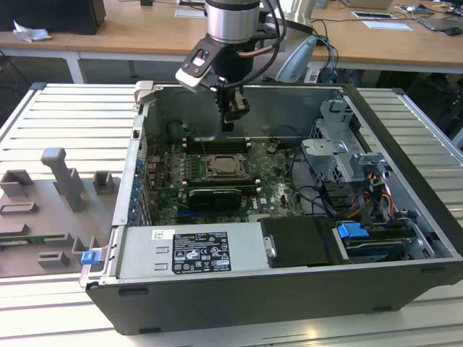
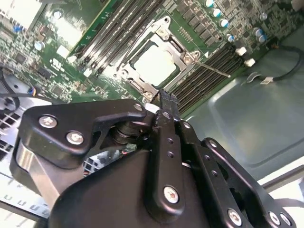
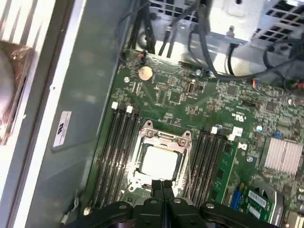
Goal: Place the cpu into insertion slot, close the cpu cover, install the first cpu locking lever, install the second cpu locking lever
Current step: 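Install the first cpu locking lever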
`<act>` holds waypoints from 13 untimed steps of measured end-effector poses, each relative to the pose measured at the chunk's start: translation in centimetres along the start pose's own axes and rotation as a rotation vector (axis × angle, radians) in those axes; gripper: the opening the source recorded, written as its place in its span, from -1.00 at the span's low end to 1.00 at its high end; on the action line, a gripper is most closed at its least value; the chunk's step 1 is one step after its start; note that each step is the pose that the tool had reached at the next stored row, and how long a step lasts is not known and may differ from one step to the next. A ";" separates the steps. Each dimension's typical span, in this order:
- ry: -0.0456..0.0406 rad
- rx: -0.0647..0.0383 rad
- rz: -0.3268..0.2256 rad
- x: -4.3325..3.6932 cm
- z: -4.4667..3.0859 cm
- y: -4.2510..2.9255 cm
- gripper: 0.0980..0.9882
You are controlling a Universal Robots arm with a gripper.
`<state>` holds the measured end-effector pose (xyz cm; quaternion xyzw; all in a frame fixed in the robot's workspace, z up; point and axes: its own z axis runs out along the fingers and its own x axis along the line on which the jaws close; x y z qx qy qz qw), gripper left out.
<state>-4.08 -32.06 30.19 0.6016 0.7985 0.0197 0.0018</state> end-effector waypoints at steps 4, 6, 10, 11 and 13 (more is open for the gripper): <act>0.0025 0.002 -0.077 0.00 0.00 0.00 -0.98; 0.0033 0.002 -0.099 0.00 0.00 0.00 -0.98; 0.0046 0.003 -0.140 0.00 0.00 0.00 -0.98; 0.0054 0.003 -0.161 0.00 0.00 0.00 -0.98; 0.0065 0.004 -0.194 0.00 0.00 0.00 -0.98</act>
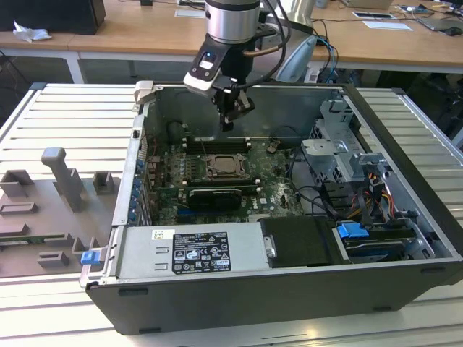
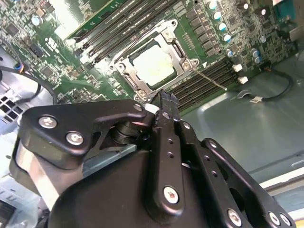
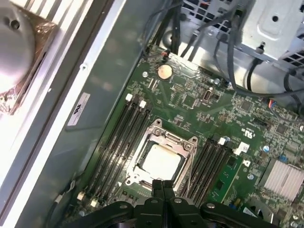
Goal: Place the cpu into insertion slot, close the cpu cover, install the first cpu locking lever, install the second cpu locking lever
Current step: 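Install the first cpu locking lever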
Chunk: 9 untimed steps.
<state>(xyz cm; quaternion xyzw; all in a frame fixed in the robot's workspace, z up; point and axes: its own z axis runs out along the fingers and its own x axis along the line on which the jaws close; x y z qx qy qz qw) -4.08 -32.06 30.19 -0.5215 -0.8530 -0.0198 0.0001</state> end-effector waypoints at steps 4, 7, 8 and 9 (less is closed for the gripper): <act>0.0030 0.002 -0.090 0.00 0.00 0.00 -0.98; 0.0064 0.004 -0.189 0.00 0.00 0.00 -0.98; 0.0070 0.004 -0.208 0.00 0.00 0.00 -0.98; 0.0075 0.005 -0.224 0.00 0.00 0.00 -0.98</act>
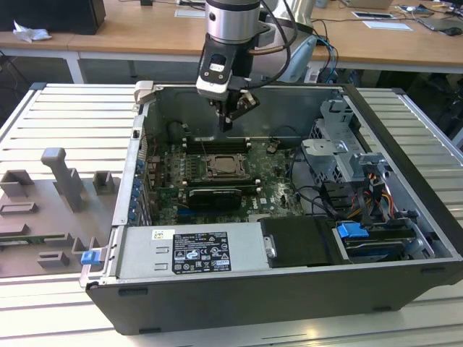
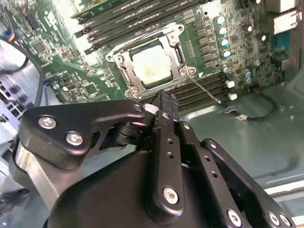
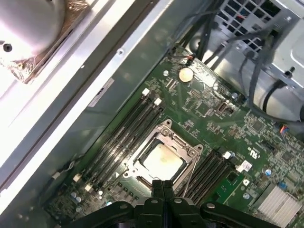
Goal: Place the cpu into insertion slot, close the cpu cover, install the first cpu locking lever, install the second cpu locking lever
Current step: 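Install the first cpu locking lever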
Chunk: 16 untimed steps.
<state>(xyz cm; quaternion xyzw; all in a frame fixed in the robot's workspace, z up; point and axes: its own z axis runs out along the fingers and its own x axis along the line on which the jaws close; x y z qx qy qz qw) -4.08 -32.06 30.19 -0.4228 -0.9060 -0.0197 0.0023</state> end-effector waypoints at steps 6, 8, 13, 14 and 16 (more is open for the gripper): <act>0.0022 0.001 -0.065 0.00 0.00 0.00 -0.98; 0.0029 0.002 -0.086 0.00 0.00 0.00 -0.98; 0.0049 0.003 -0.146 0.00 0.00 0.00 -0.98; 0.0055 0.003 -0.163 0.00 0.00 0.00 -0.98; 0.0066 0.004 -0.196 0.00 0.00 0.00 -0.98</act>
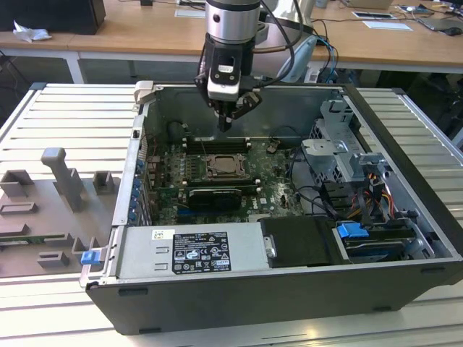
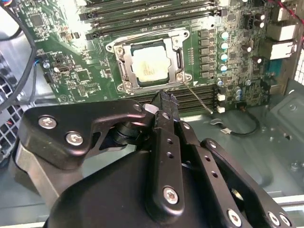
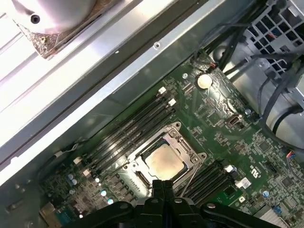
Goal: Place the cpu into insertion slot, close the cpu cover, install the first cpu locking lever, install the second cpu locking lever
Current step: 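Install the first cpu locking lever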
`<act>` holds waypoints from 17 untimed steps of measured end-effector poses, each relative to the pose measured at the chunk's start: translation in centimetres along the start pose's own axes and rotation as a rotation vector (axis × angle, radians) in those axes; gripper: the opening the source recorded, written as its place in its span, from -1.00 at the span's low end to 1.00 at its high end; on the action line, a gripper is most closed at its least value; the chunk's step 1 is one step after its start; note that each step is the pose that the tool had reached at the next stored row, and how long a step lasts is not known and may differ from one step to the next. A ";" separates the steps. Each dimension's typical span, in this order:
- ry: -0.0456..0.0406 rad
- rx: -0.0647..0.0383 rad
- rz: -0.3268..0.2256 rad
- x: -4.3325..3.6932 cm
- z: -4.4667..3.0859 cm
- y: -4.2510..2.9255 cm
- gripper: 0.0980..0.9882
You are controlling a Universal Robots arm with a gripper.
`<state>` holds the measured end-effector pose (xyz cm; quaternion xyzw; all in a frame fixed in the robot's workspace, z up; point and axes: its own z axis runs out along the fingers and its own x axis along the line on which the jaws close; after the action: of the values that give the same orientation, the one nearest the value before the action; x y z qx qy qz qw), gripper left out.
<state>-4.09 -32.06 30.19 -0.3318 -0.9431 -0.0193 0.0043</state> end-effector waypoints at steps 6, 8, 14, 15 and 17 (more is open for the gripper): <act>0.0049 0.003 -0.147 0.00 0.00 0.00 -0.98; 0.0062 0.004 -0.185 0.00 0.00 0.00 -0.98; 0.0090 0.006 -0.266 0.00 0.00 0.00 -0.98; 0.0098 0.006 -0.289 0.00 0.00 0.00 -0.98; 0.0113 0.007 -0.335 0.00 0.00 0.00 -0.98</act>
<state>-4.09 -32.06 30.19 -0.1696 -0.9853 -0.0184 0.0074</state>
